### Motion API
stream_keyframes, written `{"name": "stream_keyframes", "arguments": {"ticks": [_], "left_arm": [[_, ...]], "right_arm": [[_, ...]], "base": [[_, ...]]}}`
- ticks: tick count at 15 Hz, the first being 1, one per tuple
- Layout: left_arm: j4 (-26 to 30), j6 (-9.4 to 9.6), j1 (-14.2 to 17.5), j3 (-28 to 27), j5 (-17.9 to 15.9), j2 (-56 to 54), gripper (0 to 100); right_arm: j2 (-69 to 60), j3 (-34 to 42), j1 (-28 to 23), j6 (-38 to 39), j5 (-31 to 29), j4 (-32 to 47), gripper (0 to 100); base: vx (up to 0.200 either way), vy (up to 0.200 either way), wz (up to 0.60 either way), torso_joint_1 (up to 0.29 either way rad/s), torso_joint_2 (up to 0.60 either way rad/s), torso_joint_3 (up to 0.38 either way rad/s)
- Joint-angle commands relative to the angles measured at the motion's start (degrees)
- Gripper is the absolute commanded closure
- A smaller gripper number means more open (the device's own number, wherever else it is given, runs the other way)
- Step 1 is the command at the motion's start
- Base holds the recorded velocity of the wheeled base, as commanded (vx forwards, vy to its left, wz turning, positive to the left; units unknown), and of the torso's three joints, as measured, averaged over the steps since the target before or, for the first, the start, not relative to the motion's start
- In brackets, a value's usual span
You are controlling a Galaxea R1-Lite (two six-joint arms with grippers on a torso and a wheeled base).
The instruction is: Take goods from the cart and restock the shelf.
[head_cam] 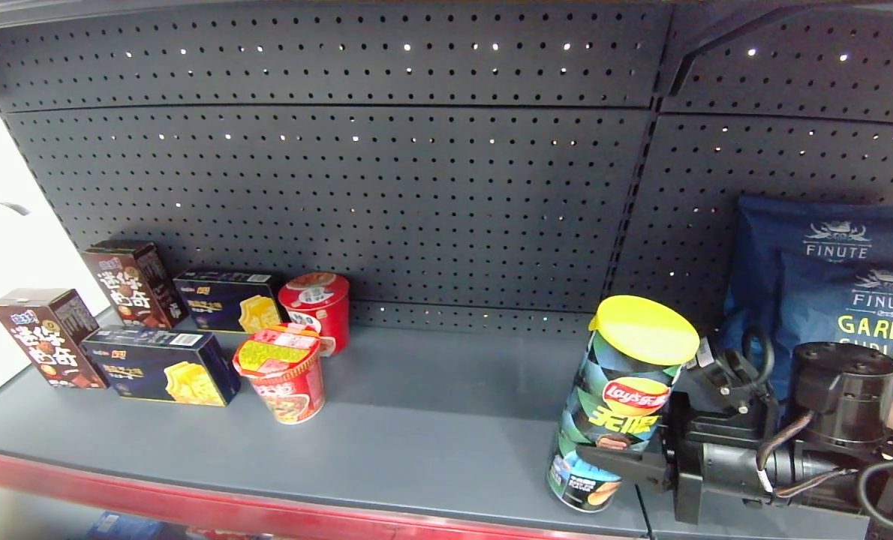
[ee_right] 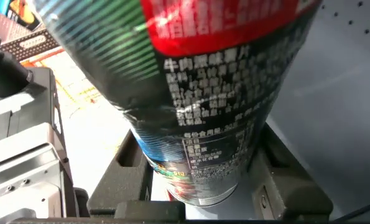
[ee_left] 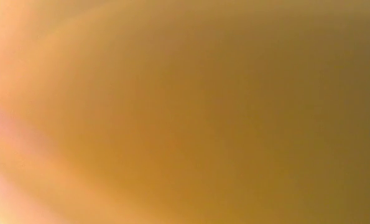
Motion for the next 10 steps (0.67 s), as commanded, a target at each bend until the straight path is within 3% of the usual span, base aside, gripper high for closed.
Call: {"name": "stream_keyframes", "arguments": {"ticks": [1,10], "left_arm": [[0.0,0.0,0.0,-0.2,0.1,0.1,100],[-0.4,-0.27,0.0,0.1,0.9,0.1,100]], "right_arm": [[0.9,0.2,0.0,-0.2,0.0,-0.1,100],[8.7,-2.2,-1.1,-0.4,-0.5,-3.5,100]], "base": [[0.0,0.0,0.0,0.0,0.0,0.0],[0.0,0.0,0.0,0.0,0.0,0.0]]}}
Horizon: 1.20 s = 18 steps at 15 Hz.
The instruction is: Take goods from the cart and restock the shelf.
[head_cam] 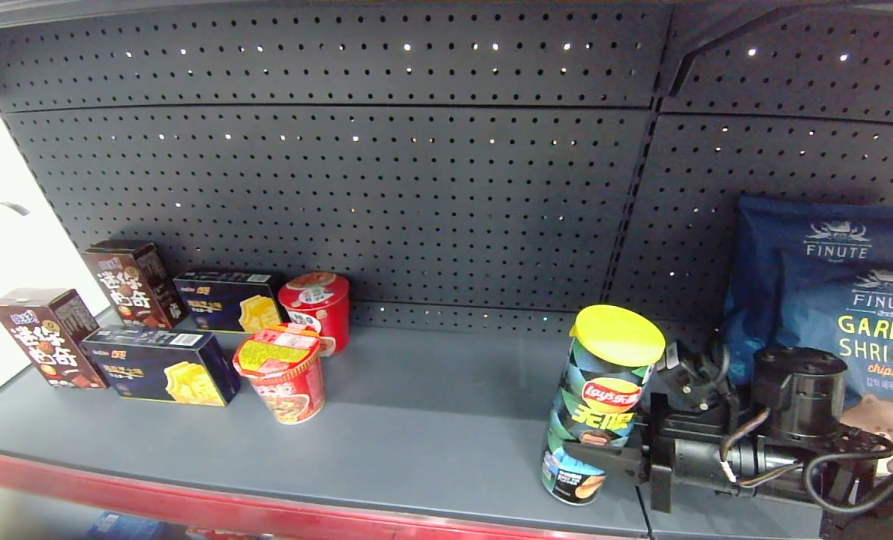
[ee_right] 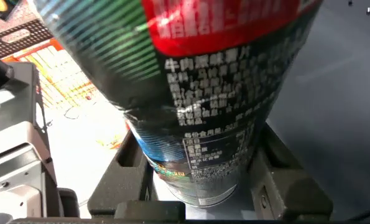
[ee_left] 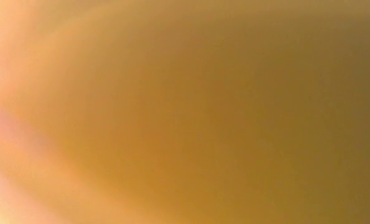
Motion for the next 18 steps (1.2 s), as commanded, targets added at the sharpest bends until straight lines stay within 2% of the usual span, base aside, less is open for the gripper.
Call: {"name": "stream_keyframes", "arguments": {"ticks": [1,2,3,7,14,18], "left_arm": [[0.0,-0.1,0.0,0.0,0.0,0.1,100],[0.0,-0.1,0.0,0.0,0.0,0.0,100],[0.0,-0.1,0.0,0.0,0.0,0.1,100],[0.0,-0.1,0.0,0.3,-0.1,0.1,100],[0.0,-0.1,0.0,0.4,-0.1,0.1,100],[-0.5,-0.1,0.0,0.0,0.0,0.1,100]], "right_arm": [[1.8,-0.4,-0.3,0.2,0.0,-0.1,100],[2.3,-0.4,-0.4,0.0,0.0,-0.1,100],[2.5,-0.4,-0.7,-0.3,-0.2,-0.2,0],[0.3,0.9,-0.8,-0.2,-1.2,-0.1,0],[-9.3,8.7,-3.4,-0.4,-1.6,0.4,0],[-20.7,11.3,-4.8,-0.4,-1.7,2.0,0]], "base": [[0.0,0.0,0.0,0.0,0.0,0.0],[0.0,0.0,0.0,0.0,0.0,0.0],[0.0,0.0,0.0,0.0,0.0,0.0],[0.0,0.0,0.0,0.0,0.0,0.0],[0.0,0.0,0.0,0.0,0.0,0.0],[0.0,0.0,0.0,0.0,0.0,0.0]]}}
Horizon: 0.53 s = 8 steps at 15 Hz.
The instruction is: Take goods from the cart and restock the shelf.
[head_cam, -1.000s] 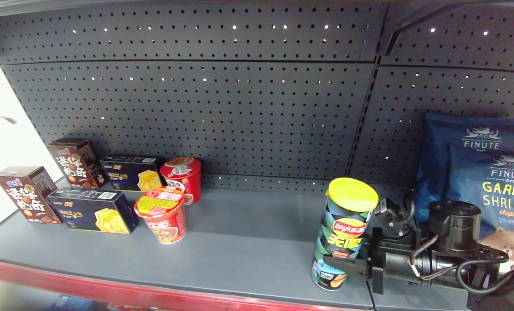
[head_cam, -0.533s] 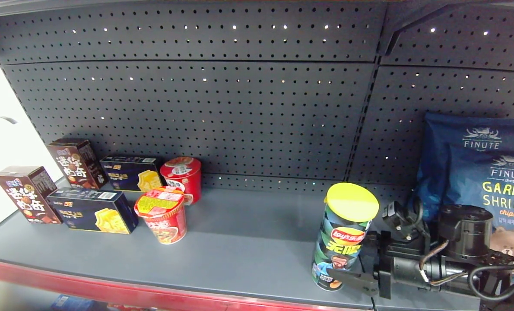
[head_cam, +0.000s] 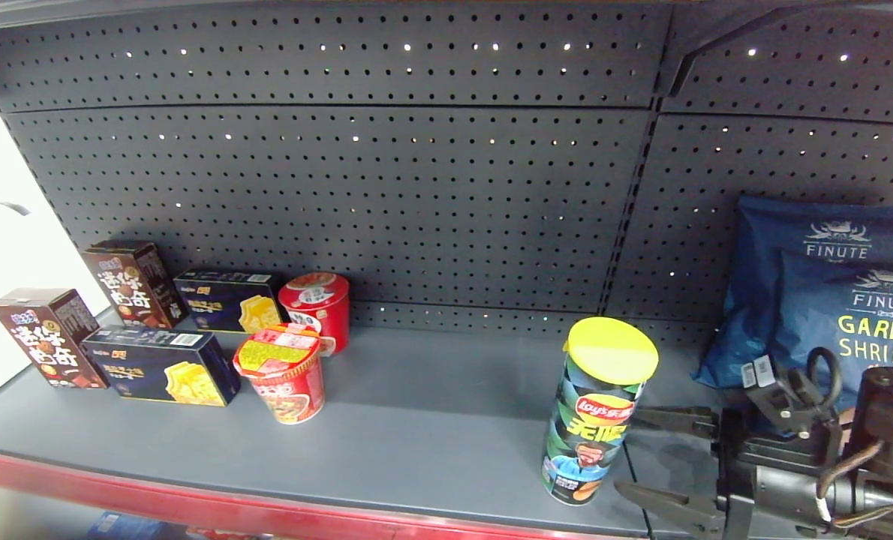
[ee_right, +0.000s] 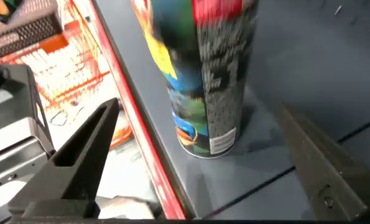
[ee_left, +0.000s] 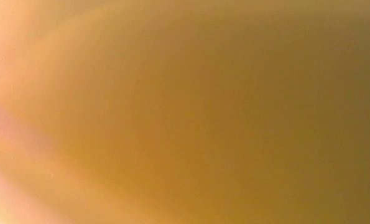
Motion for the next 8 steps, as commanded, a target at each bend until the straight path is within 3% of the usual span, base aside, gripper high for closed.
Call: {"name": "stream_keyframes", "arguments": {"ticks": [1,4,5,6,8], "left_arm": [[-1.0,0.01,0.0,0.1,0.1,0.1,100],[-1.8,0.01,0.0,0.4,-0.2,0.0,100],[-1.8,0.1,0.0,0.4,-0.3,0.1,100],[-1.8,0.1,0.0,0.2,-0.6,0.0,100],[-2.8,0.19,0.0,0.2,-1.3,0.1,100]], "right_arm": [[-12.1,0.9,-2.4,0.0,-0.1,4.0,0],[-30.2,-3.2,-8.3,0.0,-0.6,23.8,0],[-39.5,-5.4,-12.7,-0.1,-2.4,36.1,0],[-47.8,-6.3,-15.6,-0.5,-6.8,45.8,0],[-62.5,-7.2,-16.8,-0.4,-17.5,60.8,0]], "base": [[0.0,0.0,0.0,0.0,0.0,0.0],[0.0,0.0,0.0,0.0,0.0,0.0],[0.0,0.0,0.0,0.0,0.0,0.0],[0.0,0.0,0.0,0.0,0.0,0.0],[0.0,0.0,0.0,0.0,0.0,0.0]]}}
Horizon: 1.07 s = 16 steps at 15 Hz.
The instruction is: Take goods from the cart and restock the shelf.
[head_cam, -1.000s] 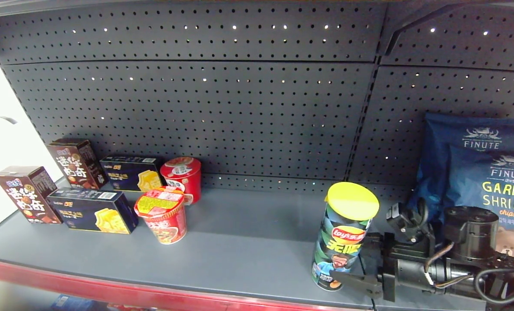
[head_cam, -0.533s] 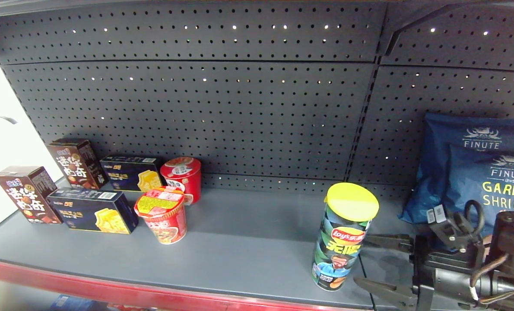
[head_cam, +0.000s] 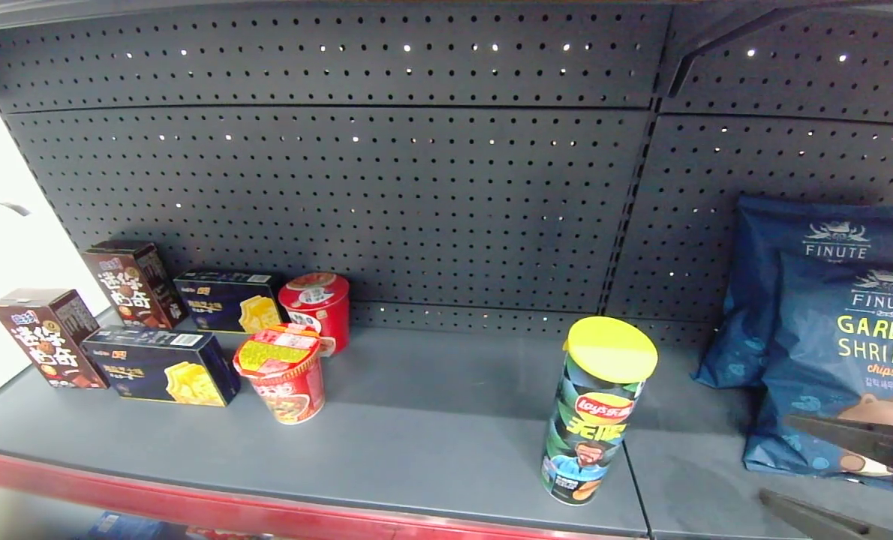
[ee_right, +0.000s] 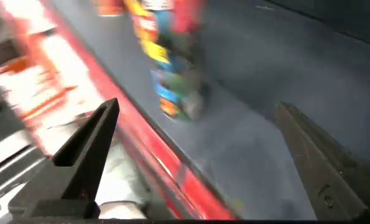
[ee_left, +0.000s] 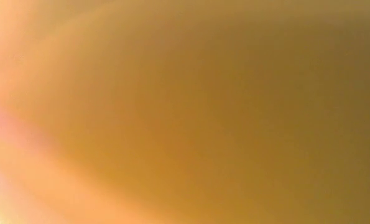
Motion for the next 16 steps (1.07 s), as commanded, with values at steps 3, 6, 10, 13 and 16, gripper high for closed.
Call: {"name": "stream_keyframes", "arguments": {"ticks": [3,6,10,13,16], "left_arm": [[1.3,1.2,-1.3,-8.4,-4.5,2.6,100],[1.5,1.37,-1.9,-21.2,-15.5,17.4,100],[0.4,1.11,-2.7,-25.7,-31.7,30.3,100],[-7.1,0.14,-6.8,-25.9,-32.6,40.8,100],[-12.3,-1.61,-10.7,-26.0,-32.5,47.3,100]], "right_arm": [[-39.9,-9.3,-6.3,0.5,-20.2,39.2,0],[-49.0,-10.0,-11.2,5.0,-26.0,49.4,0],[-49.0,-4.3,-11.2,5.3,-31.0,45.8,0],[-49.0,5.5,-11.1,0.4,-42.5,41.3,0],[-49.0,7.3,-11.1,-2.3,-37.4,37.0,0]], "base": [[0.0,0.0,0.0,0.0,0.0,0.0],[0.0,0.0,0.0,0.0,0.0,0.0],[0.0,0.0,0.0,0.0,0.0,0.0],[0.0,0.0,0.0,0.0,0.0,0.0],[0.0,0.0,0.0,0.0,0.0,0.0]]}}
